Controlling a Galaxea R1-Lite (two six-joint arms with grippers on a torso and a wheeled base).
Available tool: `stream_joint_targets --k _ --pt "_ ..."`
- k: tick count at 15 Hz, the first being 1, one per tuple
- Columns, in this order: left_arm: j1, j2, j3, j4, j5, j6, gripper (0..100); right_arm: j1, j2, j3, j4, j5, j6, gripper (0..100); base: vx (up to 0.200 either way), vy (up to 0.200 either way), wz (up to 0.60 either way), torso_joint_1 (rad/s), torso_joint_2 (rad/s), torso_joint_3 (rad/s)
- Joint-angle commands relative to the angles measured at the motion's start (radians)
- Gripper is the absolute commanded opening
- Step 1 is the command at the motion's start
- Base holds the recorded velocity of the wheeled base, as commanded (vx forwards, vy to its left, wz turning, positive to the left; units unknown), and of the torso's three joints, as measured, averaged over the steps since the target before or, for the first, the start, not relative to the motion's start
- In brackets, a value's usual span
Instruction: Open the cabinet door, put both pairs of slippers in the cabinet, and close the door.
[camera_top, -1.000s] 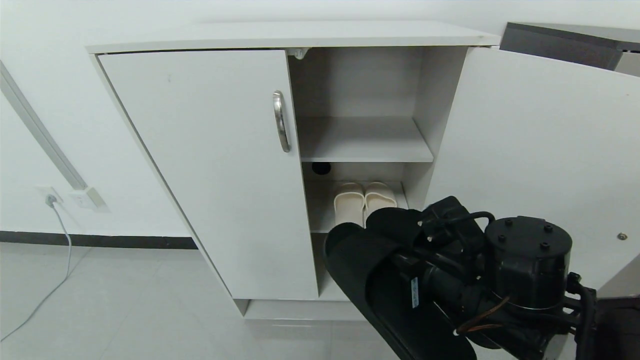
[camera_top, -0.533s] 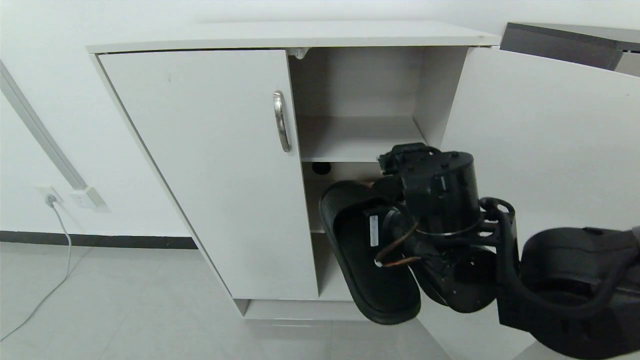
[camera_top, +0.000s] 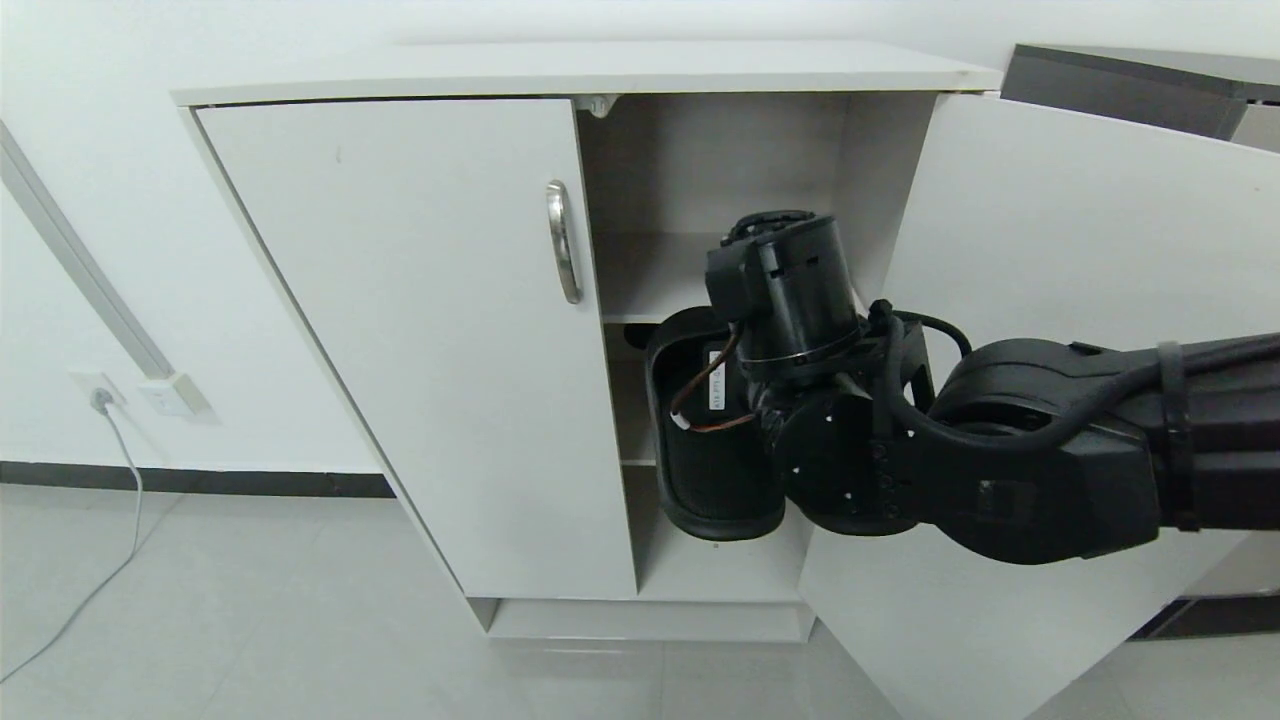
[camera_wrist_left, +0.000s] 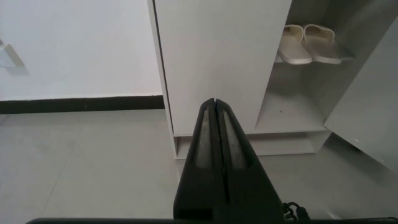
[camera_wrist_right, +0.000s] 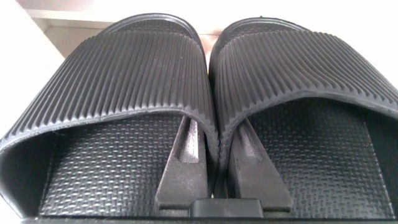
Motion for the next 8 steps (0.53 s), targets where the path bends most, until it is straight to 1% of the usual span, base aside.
stream_joint_targets --k 1,8 --pt "0.000 0.000 0.000 -0.001 0.000 0.000 0 -0.002 0.015 -0.005 -0.001 -0.004 0.000 0 0.000 0.000 0.00 0.000 0.00 0.000" --pt "0.000 0.000 0.000 -0.001 0.000 0.000 0 0.001 0.006 -0.031 -0.006 -0.004 -0.006 0 0.000 0.000 0.00 0.000 0.00 0.000"
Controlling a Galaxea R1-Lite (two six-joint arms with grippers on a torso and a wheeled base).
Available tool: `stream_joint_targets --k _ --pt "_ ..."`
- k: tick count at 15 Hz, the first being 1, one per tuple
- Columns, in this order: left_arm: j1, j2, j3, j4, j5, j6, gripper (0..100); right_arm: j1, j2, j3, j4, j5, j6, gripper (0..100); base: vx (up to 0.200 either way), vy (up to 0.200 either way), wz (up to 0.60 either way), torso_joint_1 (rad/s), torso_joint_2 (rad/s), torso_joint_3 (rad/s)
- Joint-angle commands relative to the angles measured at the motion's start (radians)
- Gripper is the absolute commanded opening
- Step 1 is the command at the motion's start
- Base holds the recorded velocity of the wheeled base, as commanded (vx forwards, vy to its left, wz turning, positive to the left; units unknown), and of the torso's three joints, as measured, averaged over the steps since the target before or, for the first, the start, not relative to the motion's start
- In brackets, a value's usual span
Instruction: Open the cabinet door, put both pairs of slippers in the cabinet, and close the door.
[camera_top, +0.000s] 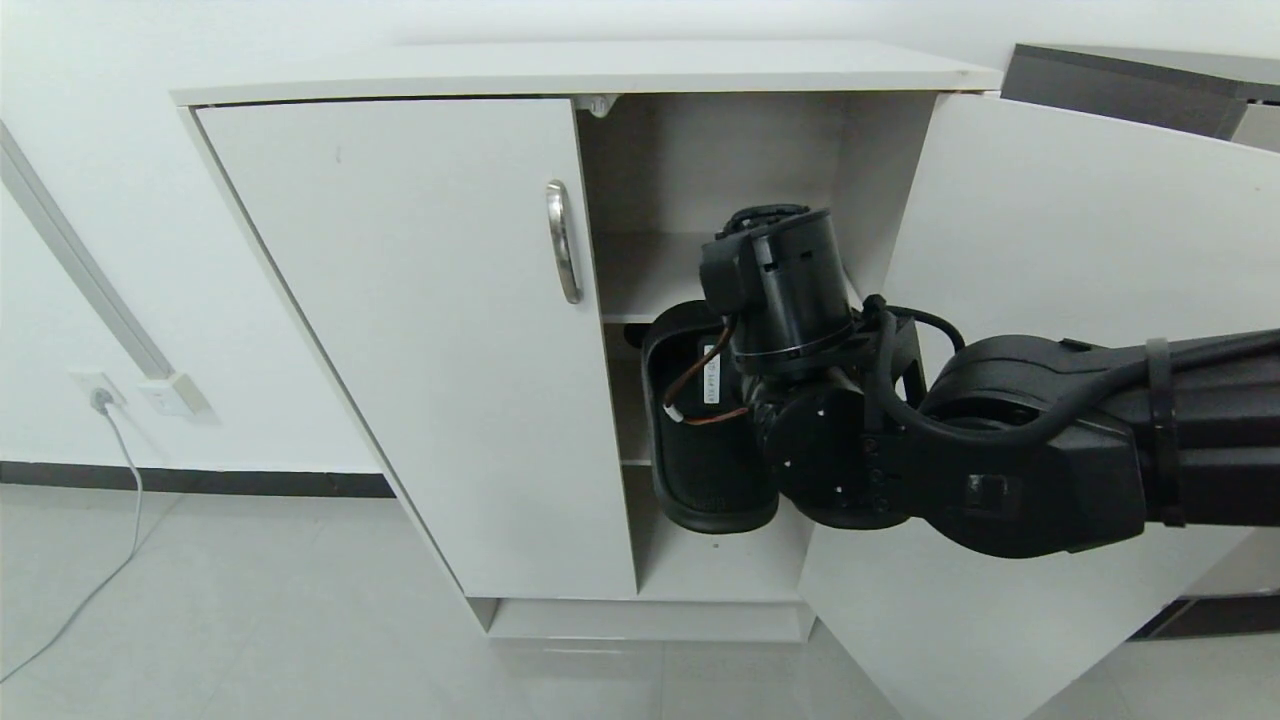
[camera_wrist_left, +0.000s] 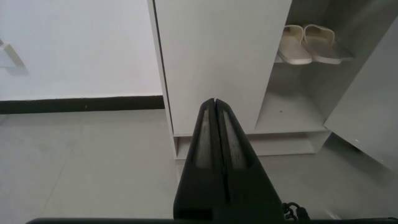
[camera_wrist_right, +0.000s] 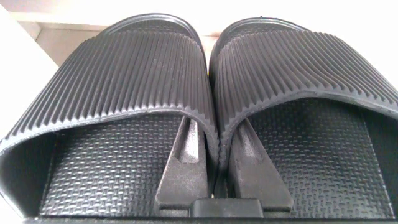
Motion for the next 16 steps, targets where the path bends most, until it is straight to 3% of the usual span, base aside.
stream_joint_targets --k 1,3,13,16 --pt "0.000 0.000 0.000 0.001 0.000 0.000 0 0.001 -0.004 -0.007 -0.001 0.000 -0.001 0 0.000 0.000 0.00 0.000 0.00 0.000" --pt "0.000 0.000 0.000 0.001 0.000 0.000 0 0.001 -0.001 -0.007 -0.001 0.000 -0.001 0 0.000 0.000 0.00 0.000 0.00 0.000" --pt "0.000 0.000 0.000 0.001 0.000 0.000 0 -0.002 0.019 -0.030 0.001 0.000 -0.019 0 0.200 0.000 0.00 0.001 0.00 0.002" --pt "0.000 0.000 0.000 0.001 0.000 0.000 0 -0.009 0.029 -0.043 -0.001 0.000 -0.018 0 0.000 0.000 0.00 0.000 0.00 0.000"
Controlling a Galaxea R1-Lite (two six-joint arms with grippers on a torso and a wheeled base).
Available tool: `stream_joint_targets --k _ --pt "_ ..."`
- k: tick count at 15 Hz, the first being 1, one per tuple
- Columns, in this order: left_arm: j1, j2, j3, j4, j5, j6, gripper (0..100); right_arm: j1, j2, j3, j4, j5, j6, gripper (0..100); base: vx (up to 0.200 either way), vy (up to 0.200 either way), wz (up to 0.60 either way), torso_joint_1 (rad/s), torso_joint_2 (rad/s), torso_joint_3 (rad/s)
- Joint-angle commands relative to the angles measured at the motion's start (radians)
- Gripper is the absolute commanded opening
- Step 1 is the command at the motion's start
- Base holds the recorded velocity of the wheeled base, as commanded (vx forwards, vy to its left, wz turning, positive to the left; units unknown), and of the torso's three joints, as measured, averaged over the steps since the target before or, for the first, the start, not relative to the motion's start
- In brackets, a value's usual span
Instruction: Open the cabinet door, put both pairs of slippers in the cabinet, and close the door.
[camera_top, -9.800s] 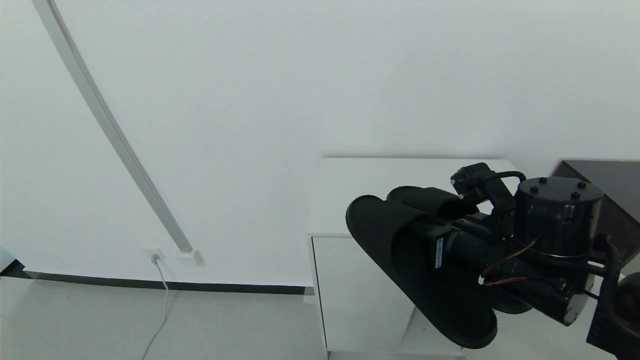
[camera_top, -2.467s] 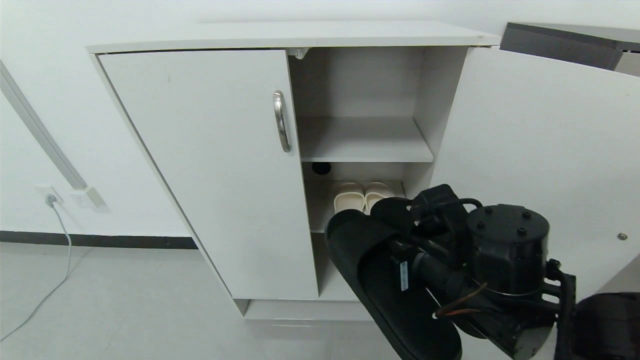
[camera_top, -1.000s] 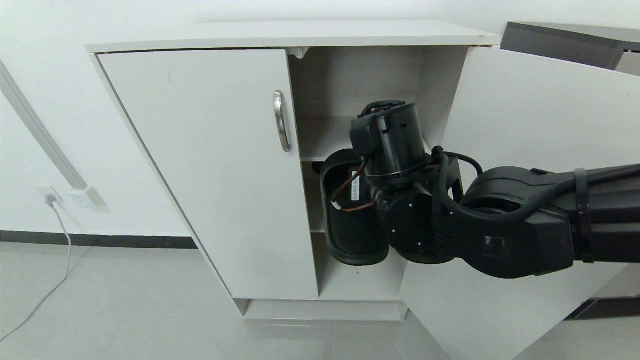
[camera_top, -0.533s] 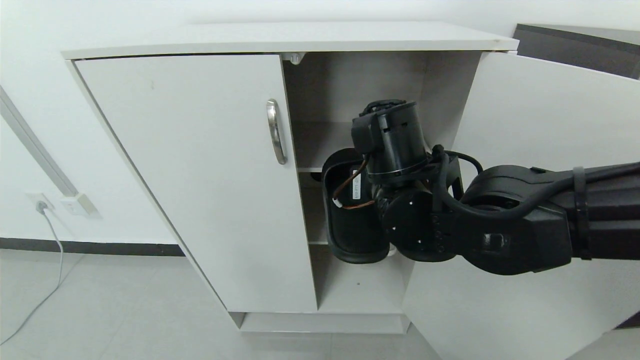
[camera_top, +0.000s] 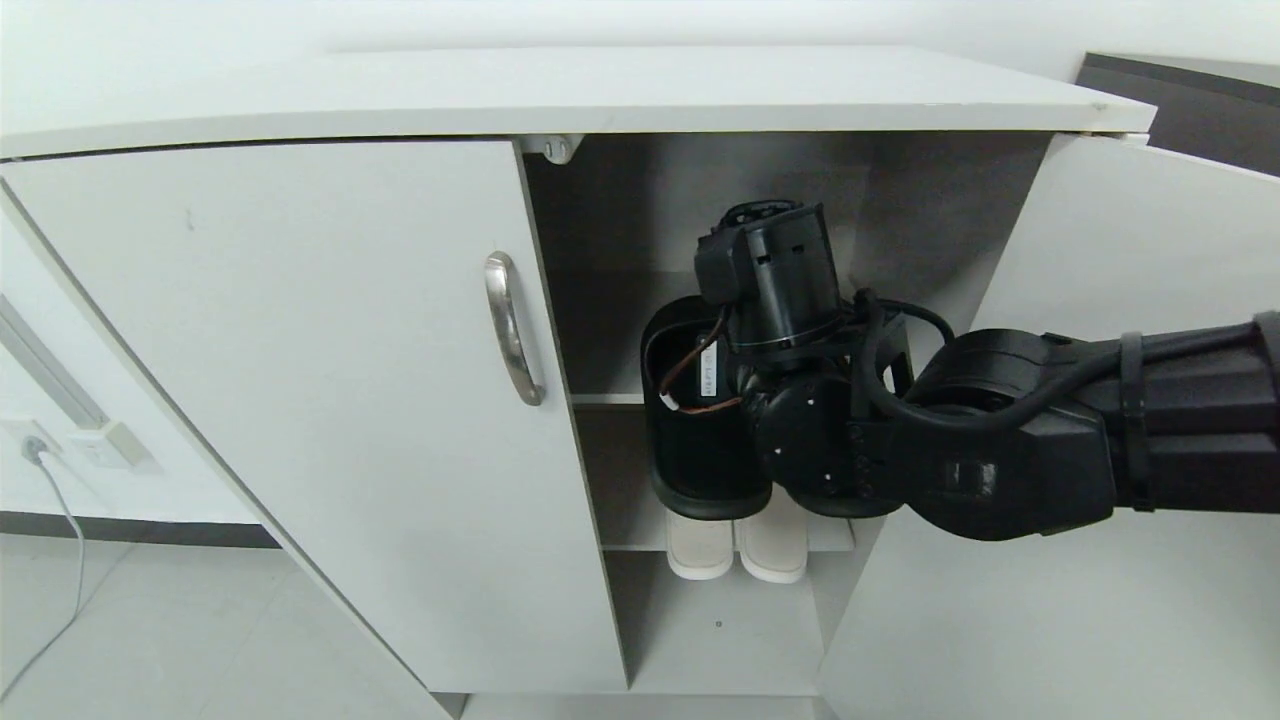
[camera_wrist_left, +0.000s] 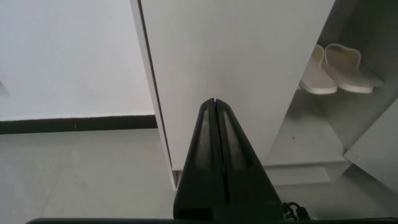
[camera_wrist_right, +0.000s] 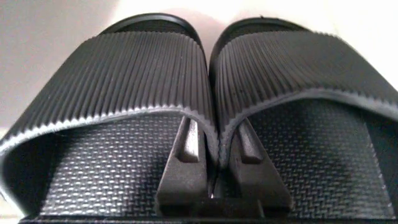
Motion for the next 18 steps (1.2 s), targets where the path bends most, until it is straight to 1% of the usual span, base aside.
stream_joint_targets --k 1,2,7,11,14,16,18 --pt "0.000 0.000 0.000 0.000 0.000 0.000 0 -0.002 0.013 -0.019 -0.002 0.000 0.001 0 0.000 0.000 0.00 0.000 0.00 0.000" --pt "0.000 0.000 0.000 0.000 0.000 0.000 0 -0.004 0.018 -0.028 -0.002 0.001 0.001 0 0.000 0.000 0.00 0.000 0.00 0.000" --pt "0.000 0.000 0.000 0.000 0.000 0.000 0 -0.053 0.131 -0.169 0.007 0.007 -0.001 0 0.000 0.000 0.00 0.000 0.00 0.000" --pt "0.000 0.000 0.000 0.000 0.000 0.000 0 -0.094 0.194 -0.276 0.012 0.018 -0.057 0 0.000 0.000 0.00 0.000 0.00 0.000" --pt "0.000 0.000 0.000 0.000 0.000 0.000 0 -0.119 0.231 -0.358 0.049 0.055 -0.071 0 0.000 0.000 0.00 0.000 0.00 0.000" --pt "0.000 0.000 0.000 0.000 0.000 0.000 0 -0.132 0.254 -0.414 0.084 0.059 -0.071 0 0.000 0.000 0.00 0.000 0.00 0.000" --pt "0.000 0.000 0.000 0.000 0.000 0.000 0 -0.140 0.269 -0.422 0.118 0.075 -0.071 0 0.000 0.000 0.00 0.000 0.00 0.000"
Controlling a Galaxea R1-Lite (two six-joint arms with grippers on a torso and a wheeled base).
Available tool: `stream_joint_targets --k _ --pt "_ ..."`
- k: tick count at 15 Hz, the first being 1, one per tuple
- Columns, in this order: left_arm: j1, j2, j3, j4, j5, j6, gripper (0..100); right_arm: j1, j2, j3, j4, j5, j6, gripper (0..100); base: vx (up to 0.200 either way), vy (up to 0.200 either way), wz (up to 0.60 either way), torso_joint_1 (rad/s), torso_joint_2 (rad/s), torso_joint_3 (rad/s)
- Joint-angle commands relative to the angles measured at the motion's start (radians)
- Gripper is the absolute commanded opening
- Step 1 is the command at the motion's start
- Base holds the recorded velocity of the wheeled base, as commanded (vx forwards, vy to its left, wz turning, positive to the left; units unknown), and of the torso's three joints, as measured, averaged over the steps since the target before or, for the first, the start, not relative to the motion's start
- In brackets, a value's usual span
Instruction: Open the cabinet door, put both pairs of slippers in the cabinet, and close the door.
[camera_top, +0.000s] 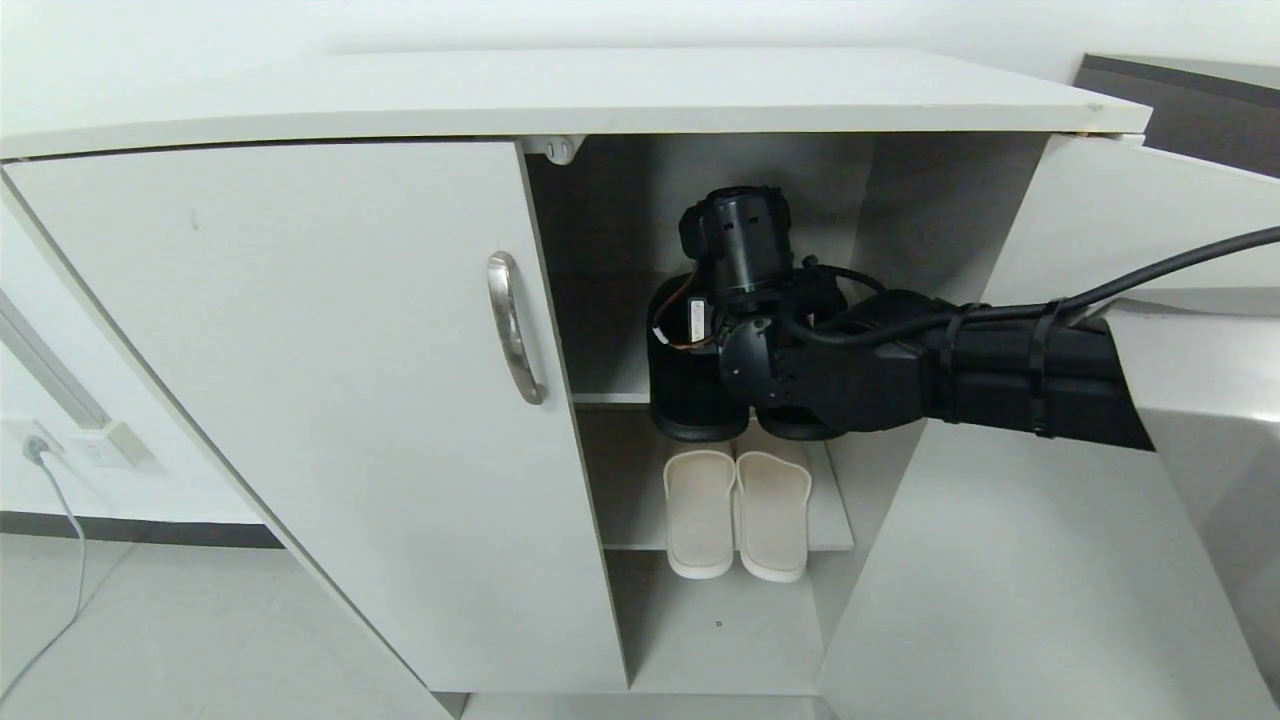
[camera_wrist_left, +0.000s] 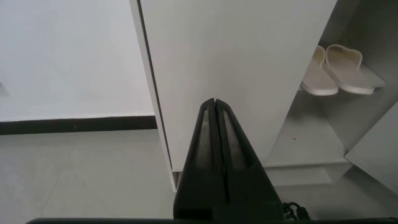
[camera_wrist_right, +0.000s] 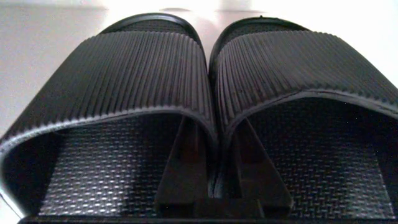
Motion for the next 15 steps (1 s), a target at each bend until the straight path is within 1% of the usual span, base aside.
stream_joint_targets --k 1,8,15 --pt "0.000 0.000 0.000 0.000 0.000 0.000 0 -0.006 0.019 -0.011 0.009 0.014 0.000 0 0.000 0.000 0.00 0.000 0.00 0.000" --pt "-0.001 0.000 0.000 0.000 0.000 0.000 0 -0.020 0.009 -0.011 -0.014 0.015 0.003 0 0.000 0.000 0.00 0.000 0.00 0.000" --pt "0.000 0.000 0.000 0.000 0.000 0.000 0 0.000 -0.045 -0.011 -0.025 0.014 0.006 0 0.000 0.000 0.00 0.000 0.00 0.000"
